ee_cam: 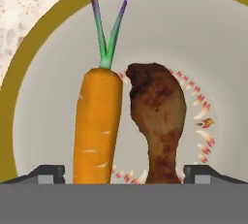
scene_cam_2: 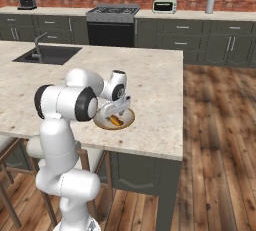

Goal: Pick the chicken drumstick and carrot from their plates and place them in the bowl. Then put the bowl in the fridge.

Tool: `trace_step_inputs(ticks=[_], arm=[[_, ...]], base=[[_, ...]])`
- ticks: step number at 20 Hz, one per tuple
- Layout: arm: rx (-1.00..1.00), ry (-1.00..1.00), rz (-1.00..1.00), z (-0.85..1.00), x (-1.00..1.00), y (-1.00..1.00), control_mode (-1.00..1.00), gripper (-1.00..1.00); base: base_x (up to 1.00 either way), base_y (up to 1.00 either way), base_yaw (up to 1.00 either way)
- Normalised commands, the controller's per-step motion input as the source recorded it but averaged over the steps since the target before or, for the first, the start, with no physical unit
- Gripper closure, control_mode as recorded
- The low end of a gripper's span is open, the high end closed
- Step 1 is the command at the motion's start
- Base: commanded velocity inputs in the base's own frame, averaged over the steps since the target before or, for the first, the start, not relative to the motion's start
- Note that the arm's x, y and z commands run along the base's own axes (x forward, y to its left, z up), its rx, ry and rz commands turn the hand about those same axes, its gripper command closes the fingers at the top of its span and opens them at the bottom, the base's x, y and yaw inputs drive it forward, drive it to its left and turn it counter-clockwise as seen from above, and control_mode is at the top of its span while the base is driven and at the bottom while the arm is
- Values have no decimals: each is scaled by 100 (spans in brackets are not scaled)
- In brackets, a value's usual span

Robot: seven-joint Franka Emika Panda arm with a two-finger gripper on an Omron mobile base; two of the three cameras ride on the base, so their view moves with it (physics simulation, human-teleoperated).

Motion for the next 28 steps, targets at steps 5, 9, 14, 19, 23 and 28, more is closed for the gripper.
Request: trace_step_inputs(ticks=[5, 9, 14, 19, 23, 28], arm=[[-1, -1, 0, 23, -30, 20, -100, -100], [-9, -1, 0, 13, -33, 49, -100, -100], [-15, -2, -12, 0, -29, 54, -100, -100], [-10, 0, -23, 0, -27, 41, -100, -100], [-16, -1, -17, -1, -12, 26, -100, -100], [-21, -2, -32, -9, 2, 5, -100, -100]], base=[[0, 0, 0], [0, 0, 0], [0, 0, 0], [0, 0, 0], [0, 0, 0], [0, 0, 0]])
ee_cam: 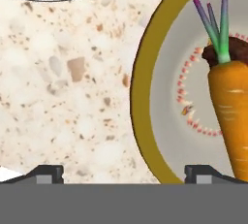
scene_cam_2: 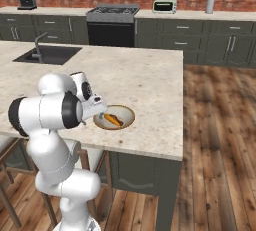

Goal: Pick the chicken drumstick and carrot from their plates and place them in the bowl. Then put the bowl in the fridge.

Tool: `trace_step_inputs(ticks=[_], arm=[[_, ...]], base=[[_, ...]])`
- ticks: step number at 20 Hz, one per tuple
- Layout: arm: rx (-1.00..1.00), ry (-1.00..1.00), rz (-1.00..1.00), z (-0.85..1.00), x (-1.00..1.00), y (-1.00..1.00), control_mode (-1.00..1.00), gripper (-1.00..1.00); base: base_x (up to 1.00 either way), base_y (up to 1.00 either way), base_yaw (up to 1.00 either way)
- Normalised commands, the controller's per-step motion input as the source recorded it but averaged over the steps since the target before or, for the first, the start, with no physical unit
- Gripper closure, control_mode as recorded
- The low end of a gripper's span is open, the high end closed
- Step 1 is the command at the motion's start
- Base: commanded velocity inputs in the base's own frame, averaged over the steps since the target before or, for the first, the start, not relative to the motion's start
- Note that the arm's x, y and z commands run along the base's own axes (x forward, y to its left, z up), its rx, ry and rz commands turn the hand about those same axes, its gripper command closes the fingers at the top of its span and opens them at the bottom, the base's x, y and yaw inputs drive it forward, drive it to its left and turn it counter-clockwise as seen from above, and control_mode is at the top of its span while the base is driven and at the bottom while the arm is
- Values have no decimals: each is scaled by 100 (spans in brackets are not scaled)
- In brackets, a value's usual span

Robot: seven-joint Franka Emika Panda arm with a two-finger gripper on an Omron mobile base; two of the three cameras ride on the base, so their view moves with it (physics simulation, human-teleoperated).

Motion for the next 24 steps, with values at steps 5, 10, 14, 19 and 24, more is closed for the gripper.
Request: trace_step_inputs(ticks=[5, 10, 14, 19, 24], arm=[[-13, -8, -32, -12, 1, 0, -100, -100], [-1, -15, -14, -12, 2, -6, -100, -100], [0, -16, 1, -17, 2, -12, -100, -100], [0, -7, 7, -27, 12, -13, -100, -100], [0, 0, 13, -8, 24, -3, -100, -100]], base=[[0, 0, 0], [0, 0, 0], [0, 0, 0], [0, 0, 0], [0, 0, 0]])
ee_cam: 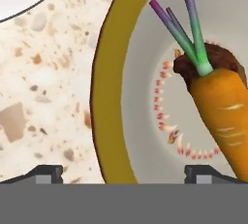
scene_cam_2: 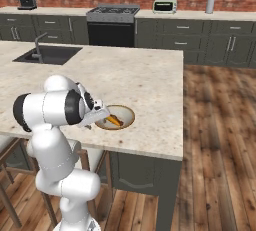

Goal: Pick the chicken drumstick and carrot from their plates and place them in the bowl. Then put the bowl in the fridge.

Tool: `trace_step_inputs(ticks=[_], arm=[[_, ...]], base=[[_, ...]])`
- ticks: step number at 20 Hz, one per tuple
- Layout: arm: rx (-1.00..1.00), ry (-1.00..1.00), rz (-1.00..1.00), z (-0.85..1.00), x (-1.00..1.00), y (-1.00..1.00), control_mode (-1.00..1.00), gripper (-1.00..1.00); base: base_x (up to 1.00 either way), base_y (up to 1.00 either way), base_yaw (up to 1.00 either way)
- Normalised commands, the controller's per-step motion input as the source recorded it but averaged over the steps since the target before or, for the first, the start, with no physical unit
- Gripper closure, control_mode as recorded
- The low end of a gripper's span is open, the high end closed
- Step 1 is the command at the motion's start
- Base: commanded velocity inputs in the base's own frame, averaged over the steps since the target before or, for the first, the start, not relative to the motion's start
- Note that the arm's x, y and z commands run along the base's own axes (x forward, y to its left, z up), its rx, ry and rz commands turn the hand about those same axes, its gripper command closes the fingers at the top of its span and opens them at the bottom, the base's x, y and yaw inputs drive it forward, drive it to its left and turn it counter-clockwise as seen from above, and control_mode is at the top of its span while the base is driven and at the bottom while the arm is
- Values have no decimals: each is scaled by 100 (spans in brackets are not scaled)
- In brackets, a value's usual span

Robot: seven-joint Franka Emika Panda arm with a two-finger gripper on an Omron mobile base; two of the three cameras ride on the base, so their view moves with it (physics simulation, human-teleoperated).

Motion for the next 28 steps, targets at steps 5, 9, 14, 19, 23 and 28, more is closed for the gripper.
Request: trace_step_inputs(ticks=[5, 9, 14, 19, 23, 28], arm=[[0, 0, 15, -12, 25, 0, -100, -100], [-1, 0, 14, -12, 13, 0, -100, -100], [0, 0, 11, -5, 6, -1, -100, 100], [0, -3, 5, 8, -2, -7, -100, 100], [0, -6, 2, 21, 0, -1, -100, 100], [0, -1, 0, 41, -11, 0, -100, 100]], base=[[0, 0, 0], [0, 0, 0], [0, 0, 0], [0, 0, 0], [0, 0, 0], [0, 0, 0]])
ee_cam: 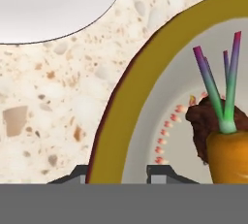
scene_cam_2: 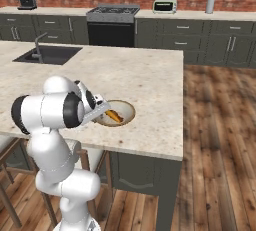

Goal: Pick the chicken drumstick and carrot from their plates and place them in the bowl. Then put the bowl in the fridge.

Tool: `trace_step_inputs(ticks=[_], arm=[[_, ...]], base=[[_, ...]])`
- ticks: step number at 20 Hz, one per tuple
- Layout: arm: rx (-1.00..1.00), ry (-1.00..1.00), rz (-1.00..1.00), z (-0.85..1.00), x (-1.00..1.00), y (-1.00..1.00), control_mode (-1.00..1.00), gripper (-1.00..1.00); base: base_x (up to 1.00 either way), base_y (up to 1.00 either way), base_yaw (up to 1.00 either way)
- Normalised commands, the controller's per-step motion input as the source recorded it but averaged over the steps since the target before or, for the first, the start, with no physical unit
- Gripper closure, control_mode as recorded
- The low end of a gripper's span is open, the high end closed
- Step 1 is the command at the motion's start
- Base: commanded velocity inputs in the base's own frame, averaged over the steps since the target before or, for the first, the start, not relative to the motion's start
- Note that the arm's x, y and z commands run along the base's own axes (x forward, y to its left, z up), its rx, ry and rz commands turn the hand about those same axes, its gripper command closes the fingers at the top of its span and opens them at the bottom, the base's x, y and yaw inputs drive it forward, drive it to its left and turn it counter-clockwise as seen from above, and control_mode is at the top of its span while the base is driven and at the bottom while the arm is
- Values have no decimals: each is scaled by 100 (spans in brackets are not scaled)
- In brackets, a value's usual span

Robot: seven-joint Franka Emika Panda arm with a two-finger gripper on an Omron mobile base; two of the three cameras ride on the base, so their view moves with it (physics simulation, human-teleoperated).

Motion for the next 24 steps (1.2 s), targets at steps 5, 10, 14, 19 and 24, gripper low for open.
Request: trace_step_inputs(ticks=[5, 10, 14, 19, 24], arm=[[0, -3, 0, 53, -39, -1, -100, 100], [0, 0, 2, 54, -43, 0, -100, 100], [0, -1, 0, 48, -53, -2, -100, 100], [0, 0, 0, 45, -44, -2, -100, 100], [0, -3, 0, 38, -37, 0, -100, 100]], base=[[0, 0, 0], [0, 0, 0], [0, 0, 0], [0, 0, 0], [0, 0, 0]])
